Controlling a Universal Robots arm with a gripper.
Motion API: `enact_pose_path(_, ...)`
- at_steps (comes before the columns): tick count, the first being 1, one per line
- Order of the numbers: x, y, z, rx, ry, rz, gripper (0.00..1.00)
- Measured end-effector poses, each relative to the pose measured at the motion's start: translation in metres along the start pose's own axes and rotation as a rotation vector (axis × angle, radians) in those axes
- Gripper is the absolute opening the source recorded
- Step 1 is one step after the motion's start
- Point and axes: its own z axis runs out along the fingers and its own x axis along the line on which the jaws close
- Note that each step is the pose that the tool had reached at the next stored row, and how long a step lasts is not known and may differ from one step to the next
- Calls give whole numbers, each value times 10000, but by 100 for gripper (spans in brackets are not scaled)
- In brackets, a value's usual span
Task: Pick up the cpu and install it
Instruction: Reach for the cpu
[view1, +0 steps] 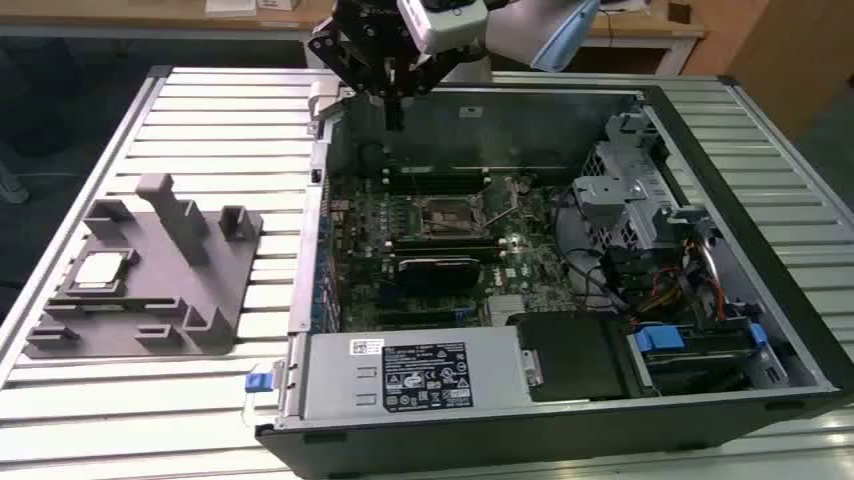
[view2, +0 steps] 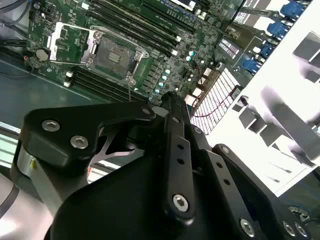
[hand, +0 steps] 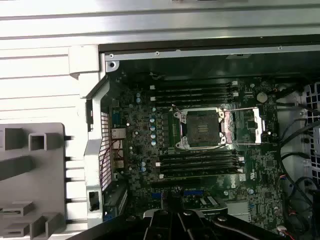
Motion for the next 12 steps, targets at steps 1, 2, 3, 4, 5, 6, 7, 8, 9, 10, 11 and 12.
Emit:
enact_pose_path(1,0,0,0,0,0,0,11)
enact_pose_path(2,0,0,0,0,0,0,11)
enact_pose_path(3,0,0,0,0,0,0,11)
enact_pose_path(4,0,0,0,1,0,0,11)
enact_pose_path(5,0,0,0,0,0,0,11)
enact_pose_path(6,0,0,0,0,0,1,11)
enact_pose_path(7,0,0,0,0,0,0,11)
enact_pose_path(8,0,0,0,0,0,0,11)
enact_pose_path(9,0,0,0,0,0,1,11)
enact_pose_path(10,1,0,0,0,0,-1,11)
enact_pose_path(11,5,0,0,0,-1,1,11)
enact_pose_path(12,9,-1,0,0,-1,1,11)
